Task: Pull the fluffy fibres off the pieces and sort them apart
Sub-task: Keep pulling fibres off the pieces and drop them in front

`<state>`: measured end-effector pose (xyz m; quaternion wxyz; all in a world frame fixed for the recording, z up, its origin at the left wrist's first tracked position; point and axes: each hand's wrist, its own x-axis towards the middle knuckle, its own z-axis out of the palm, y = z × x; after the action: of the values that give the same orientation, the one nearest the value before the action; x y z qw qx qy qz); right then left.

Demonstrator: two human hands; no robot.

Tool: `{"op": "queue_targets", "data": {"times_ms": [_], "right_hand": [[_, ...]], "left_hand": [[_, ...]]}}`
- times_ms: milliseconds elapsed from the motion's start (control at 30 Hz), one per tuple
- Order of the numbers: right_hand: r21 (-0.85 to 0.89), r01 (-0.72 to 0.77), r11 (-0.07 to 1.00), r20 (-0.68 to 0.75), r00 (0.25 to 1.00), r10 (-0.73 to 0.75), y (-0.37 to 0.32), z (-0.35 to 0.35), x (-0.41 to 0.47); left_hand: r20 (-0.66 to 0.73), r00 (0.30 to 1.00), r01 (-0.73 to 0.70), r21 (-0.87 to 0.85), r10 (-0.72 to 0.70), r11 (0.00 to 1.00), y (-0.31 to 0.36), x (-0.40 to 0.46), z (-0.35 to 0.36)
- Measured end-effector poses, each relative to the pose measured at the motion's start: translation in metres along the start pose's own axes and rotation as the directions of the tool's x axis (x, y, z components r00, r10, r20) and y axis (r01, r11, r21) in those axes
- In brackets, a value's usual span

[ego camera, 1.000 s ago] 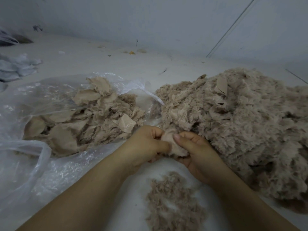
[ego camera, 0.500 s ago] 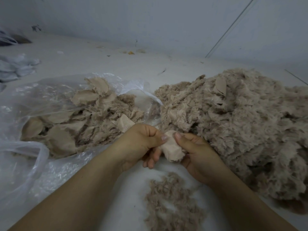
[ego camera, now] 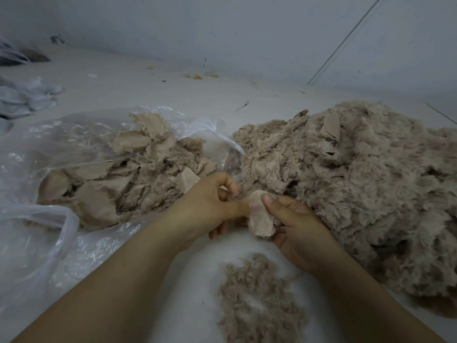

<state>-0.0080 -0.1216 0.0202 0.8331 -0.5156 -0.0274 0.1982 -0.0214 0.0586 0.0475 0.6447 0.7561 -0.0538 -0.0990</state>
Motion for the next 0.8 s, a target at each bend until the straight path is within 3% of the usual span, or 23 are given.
{"op": "queue_targets", "data": {"times_ms": [67,167,233,267,333,367,400,433,533,600,633,700,767,800], "right_hand": [[-0.016,-0.004,1.0,0.043,0.999,0.005,0.0,-0.001,0.0],[-0.002,-0.008,1.0,0.031,0.999,0.008,0.002,-0.002,0.0],[0.016,0.001,1.0,-0.029,1.0,0.0,0.003,-0.004,0.002],[0.012,0.012,1.0,-0.04,0.999,-0.011,0.003,-0.005,0.003],[-0.011,0.026,1.0,-0.046,0.999,-0.026,0.003,-0.004,0.004],[-0.02,0.023,1.0,-0.055,0.998,-0.025,0.003,-0.004,0.004],[-0.024,0.021,0.999,-0.063,0.998,-0.022,0.004,-0.004,0.004],[-0.022,0.021,1.0,-0.069,0.997,-0.023,0.004,-0.004,0.004],[0.007,0.027,1.0,-0.079,0.997,-0.027,0.005,-0.004,0.005],[0.017,0.024,1.0,-0.089,0.996,-0.022,0.005,-0.004,0.006],[0.027,0.018,0.999,-0.093,0.996,-0.015,0.005,-0.004,0.007],[0.052,0.007,0.999,-0.096,0.995,-0.002,0.005,-0.005,0.007],[0.065,-0.003,0.998,-0.087,0.996,0.008,0.005,-0.005,0.007],[0.071,-0.007,0.997,-0.079,0.997,0.012,0.005,-0.005,0.007]], "left_hand": [[-0.088,0.996,-0.012,-0.063,0.006,0.998,-0.002,0.001,0.014],[-0.274,0.938,-0.22,-0.005,0.21,0.976,-0.005,0.003,0.025],[-0.44,0.82,-0.376,0.068,0.366,0.924,-0.003,0.004,0.02],[-0.517,0.727,-0.425,0.177,0.451,0.888,-0.002,0.005,0.014],[-0.538,0.56,-0.369,0.519,0.63,0.771,-0.001,0.008,-0.003],[-0.5,0.524,-0.269,0.671,0.69,0.691,-0.002,0.01,-0.012],[-0.453,0.535,-0.169,0.77,0.713,0.615,-0.003,0.014,-0.021],[-0.41,0.594,-0.081,0.825,0.691,0.559,-0.006,0.018,-0.029],[-0.396,0.789,0.168,0.874,0.47,0.455,-0.013,0.023,-0.034],[-0.439,0.837,0.339,0.885,0.327,0.319,-0.014,0.021,-0.026],[-0.467,0.826,0.393,0.879,0.315,0.272,-0.012,0.018,-0.02],[-0.453,0.781,0.351,0.888,0.43,0.298,-0.007,0.015,-0.01],[-0.349,0.716,0.148,0.922,0.604,0.357,-0.004,0.014,0.002],[-0.281,0.717,0.015,0.921,0.638,0.389,-0.004,0.013,0.01]]}}
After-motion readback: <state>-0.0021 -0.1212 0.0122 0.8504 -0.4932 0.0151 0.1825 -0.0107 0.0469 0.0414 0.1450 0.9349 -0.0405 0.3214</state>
